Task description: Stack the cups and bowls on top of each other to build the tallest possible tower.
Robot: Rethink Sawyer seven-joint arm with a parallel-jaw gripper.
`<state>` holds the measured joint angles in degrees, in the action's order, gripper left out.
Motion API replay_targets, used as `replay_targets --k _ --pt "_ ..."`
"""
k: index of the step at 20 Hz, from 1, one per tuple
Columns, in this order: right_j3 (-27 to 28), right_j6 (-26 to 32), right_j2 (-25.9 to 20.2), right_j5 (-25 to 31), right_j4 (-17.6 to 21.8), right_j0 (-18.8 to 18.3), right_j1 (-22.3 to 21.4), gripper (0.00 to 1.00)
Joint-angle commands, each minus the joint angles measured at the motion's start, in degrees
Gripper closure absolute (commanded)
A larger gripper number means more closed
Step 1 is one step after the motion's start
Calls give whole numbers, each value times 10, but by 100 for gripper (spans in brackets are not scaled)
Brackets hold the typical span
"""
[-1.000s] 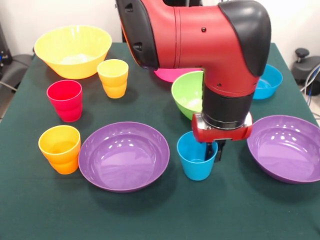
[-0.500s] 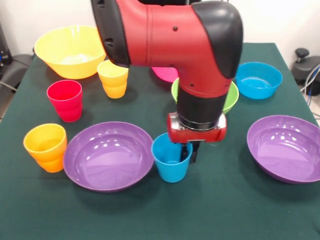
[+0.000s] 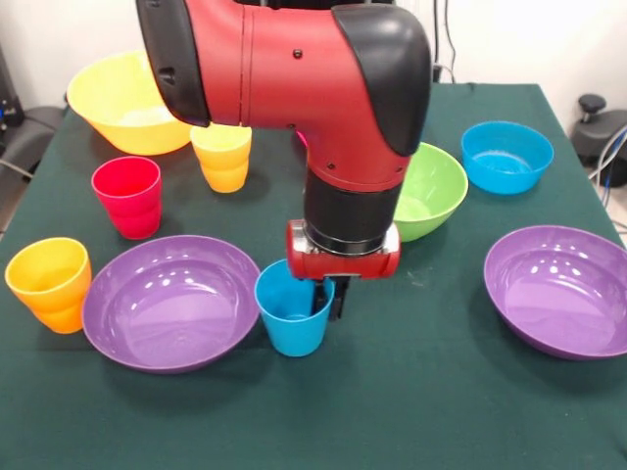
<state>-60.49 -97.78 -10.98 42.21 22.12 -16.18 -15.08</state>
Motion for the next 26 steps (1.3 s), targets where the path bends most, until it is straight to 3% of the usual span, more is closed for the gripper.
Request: replay_targets --k 1,17,26 --pt "-55 84 -20 -18 47 -11 -2 100" --pt "-71 -40 8 -36 28 47 8 100" --pt "-75 -54 17 -56 14 54 15 100"
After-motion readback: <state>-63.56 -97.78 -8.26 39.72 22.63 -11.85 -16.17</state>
